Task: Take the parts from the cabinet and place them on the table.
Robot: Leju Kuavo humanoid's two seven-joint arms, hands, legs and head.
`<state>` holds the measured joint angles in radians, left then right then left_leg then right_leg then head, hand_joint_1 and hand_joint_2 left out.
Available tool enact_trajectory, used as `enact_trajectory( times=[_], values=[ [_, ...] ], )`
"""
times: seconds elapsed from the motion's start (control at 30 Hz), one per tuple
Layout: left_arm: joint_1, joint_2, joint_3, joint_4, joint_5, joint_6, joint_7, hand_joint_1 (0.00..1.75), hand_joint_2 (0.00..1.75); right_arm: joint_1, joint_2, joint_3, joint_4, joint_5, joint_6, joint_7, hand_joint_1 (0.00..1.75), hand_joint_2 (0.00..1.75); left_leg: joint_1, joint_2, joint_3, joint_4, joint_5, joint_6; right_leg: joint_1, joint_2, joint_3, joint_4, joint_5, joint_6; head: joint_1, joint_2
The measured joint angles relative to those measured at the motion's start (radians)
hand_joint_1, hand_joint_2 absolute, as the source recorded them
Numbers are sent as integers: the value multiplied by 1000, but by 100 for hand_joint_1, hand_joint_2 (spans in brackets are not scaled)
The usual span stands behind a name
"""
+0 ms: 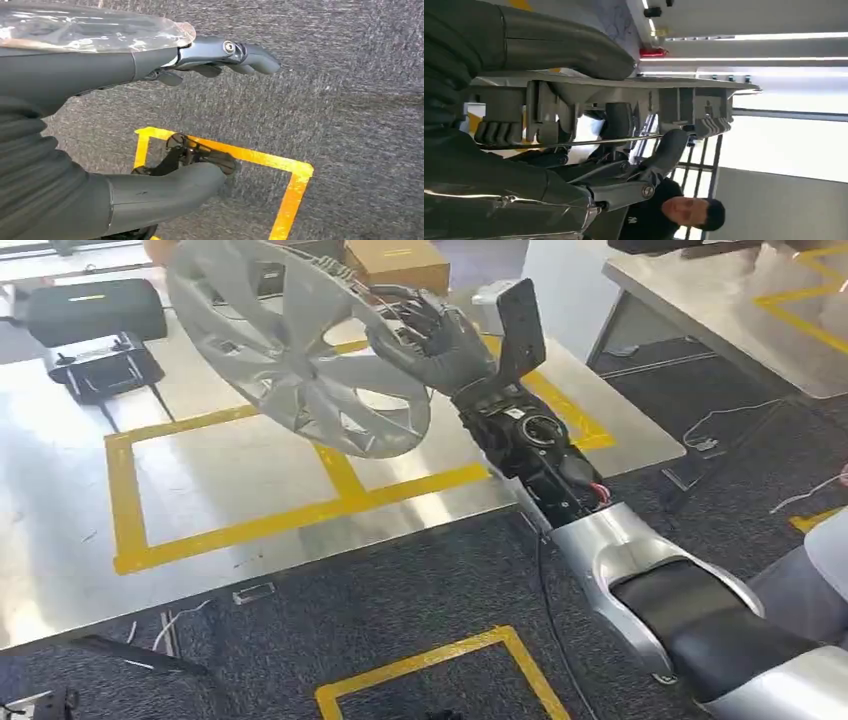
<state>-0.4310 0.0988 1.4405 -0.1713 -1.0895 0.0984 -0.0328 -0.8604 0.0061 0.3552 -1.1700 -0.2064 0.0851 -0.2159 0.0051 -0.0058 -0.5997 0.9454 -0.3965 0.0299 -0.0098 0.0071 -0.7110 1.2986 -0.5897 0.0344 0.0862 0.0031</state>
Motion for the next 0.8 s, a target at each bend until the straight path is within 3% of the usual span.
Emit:
enact_trajectory(
  times=[0.03, 0.07, 0.1, 0.13, 0.17, 0.27, 0.3, 0.33, 0.37, 0.43, 0.47, 0.5, 0.53, 0.57, 0.63, 0.67, 0.7, 0.8],
  values=[
    [1, -1, 0, 0, -1, 0, 0, 0, 175, 5, 0, 0, 0, 0, 0, 2, 175, 175, -1, -1, 9, 0, -6, 0, 0, 0, 8, -37, 40, -3, 1, 0],
    [1, -2, 0, 0, -3, 0, 0, 0, 175, 7, 0, 0, 0, 0, 0, 3, 175, 175, -2, -4, 18, 1, -11, -1, 1, 0, 34, -111, 94, -8, 3, 0],
    [1, -2, 0, 0, -3, -1, 0, 0, 175, 7, 0, -2, -1, 0, 0, 5, 175, 175, -4, -7, 29, 1, -18, -3, 4, 0, 74, -213, 159, -17, 7, 0],
    [2, -5, 0, 0, -3, -2, 0, 0, 175, 7, 0, -2, -6, 0, 0, 7, 175, 175, -4, -7, 35, 0, -24, -4, 7, 0, 104, -307, 204, -28, 9, 0],
    [1, -8, 0, 0, -4, -2, 2, 0, 175, 6, 0, -3, -8, 0, 0, 7, 175, 175, -8, -8, 32, 0, -25, -8, 13, -2, 122, -312, 193, -32, -5, 0],
    [2, -6, 0, 0, -5, -2, 8, 0, 175, 5, 0, -4, -18, 0, -1, 8, 175, 175, -5, -5, 25, -2, -23, -21, 16, -1, 131, -338, 180, -40, 3, 0],
    [0, -5, 0, 0, -5, -2, 8, 0, 175, 5, -1, -6, -21, 2, -1, 11, 175, 175, -13, -6, 28, -1, -26, -26, 3, -1, 145, -360, 178, -44, 3, 0],
    [0, -7, 0, 0, -6, -2, 8, 0, 175, 9, -1, -6, -22, 3, -2, 13, 175, 175, -8, -2, 24, 11, -38, -33, -1, -1, 157, -371, 179, -43, 4, 0],
    [-2, -3, 0, 0, -6, -2, 8, 0, 175, 9, -1, -6, -22, 3, -2, 13, 175, 175, -7, 0, 0, 61, -63, -40, -3, -1, 160, -375, 180, -45, -2, 0],
    [-2, -1, 0, 0, -6, -2, 8, 0, 175, 9, -1, -6, -25, 3, -2, 10, 175, 175, 0, 0, -91, 229, -129, -50, -3, 0, 161, -375, 177, -48, -7, 0],
    [-1, -1, 0, 0, -6, -2, 8, 0, 175, 10, -1, -6, -25, 3, -2, 10, 175, 175, 4, 0, -139, 305, -148, -54, -4, 1, 163, -375, 174, -49, -9, 0],
    [2, -2, 0, 0, -6, -2, 8, 0, 175, 13, -1, -6, -24, 3, -2, 11, 175, 175, 8, 0, -167, 338, -141, -57, -6, 3, 168, -374, 170, -47, -9, 0],
    [4, -3, 0, 0, -6, -2, 10, 0, 175, 19, -1, -6, -24, 3, -2, 12, 175, 175, 11, 0, -167, 315, -108, -60, -7, 3, 175, -373, 164, -45, -9, 0],
    [5, -3, 0, 0, -6, -2, 11, 0, 175, 22, -1, -6, -24, 3, -2, 13, 175, 175, 14, 1, -143, 248, -56, -61, -9, 4, 183, -372, 158, -42, -9, 0],
    [2, 0, 0, 0, -7, -2, 19, 0, 175, 21, -1, -6, -26, 3, -2, 14, 175, 175, 17, 3, -65, 61, 51, -62, -13, 4, 198, -366, 141, -31, -11, 0],
    [1, -1, 0, 0, -9, -3, 24, 0, 175, 21, -1, -6, -30, 3, -2, 16, 175, 175, 14, 3, -39, 26, 44, -63, -8, 5, 198, -365, 134, -22, -14, 0],
    [-1, 0, 0, 0, -10, -3, 30, 0, 175, 17, -1, -7, -33, 3, -2, 16, 175, 175, 10, 0, -31, -3, 32, -54, -7, 7, 195, -358, 130, -16, -19, 0],
    [0, -2, 0, 0, -11, -5, 34, 0, 175, 16, -1, -8, -37, 3, -2, 18, 175, 175, 10, 0, -31, 8, 19, -34, -8, 7, 202, -365, 121, -1, -13, 0]
  ],
)
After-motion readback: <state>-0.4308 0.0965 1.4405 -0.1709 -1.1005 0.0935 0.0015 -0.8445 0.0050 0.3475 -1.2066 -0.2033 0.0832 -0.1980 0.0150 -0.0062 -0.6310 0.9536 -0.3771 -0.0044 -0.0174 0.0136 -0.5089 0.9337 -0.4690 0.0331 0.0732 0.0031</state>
